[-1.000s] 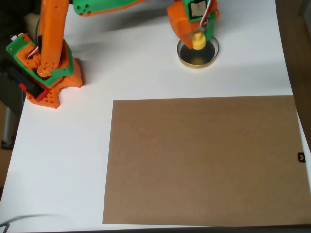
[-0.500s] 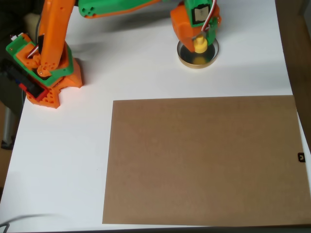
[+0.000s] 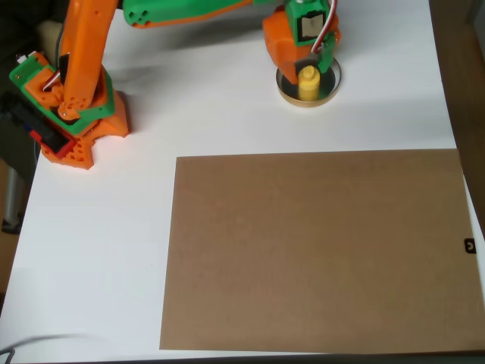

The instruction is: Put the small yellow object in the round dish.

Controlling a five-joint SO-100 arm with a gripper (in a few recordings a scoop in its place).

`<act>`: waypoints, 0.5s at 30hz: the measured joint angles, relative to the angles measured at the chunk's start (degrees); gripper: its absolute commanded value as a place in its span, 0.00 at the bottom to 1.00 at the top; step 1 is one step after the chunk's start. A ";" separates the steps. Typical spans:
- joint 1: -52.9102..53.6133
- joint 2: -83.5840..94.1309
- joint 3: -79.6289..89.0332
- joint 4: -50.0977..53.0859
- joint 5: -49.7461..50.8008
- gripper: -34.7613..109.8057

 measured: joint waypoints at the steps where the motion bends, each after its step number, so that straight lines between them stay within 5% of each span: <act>1: 0.00 0.00 0.26 0.09 0.00 0.36; 15: 2.90 5.98 2.29 3.34 -7.29 0.40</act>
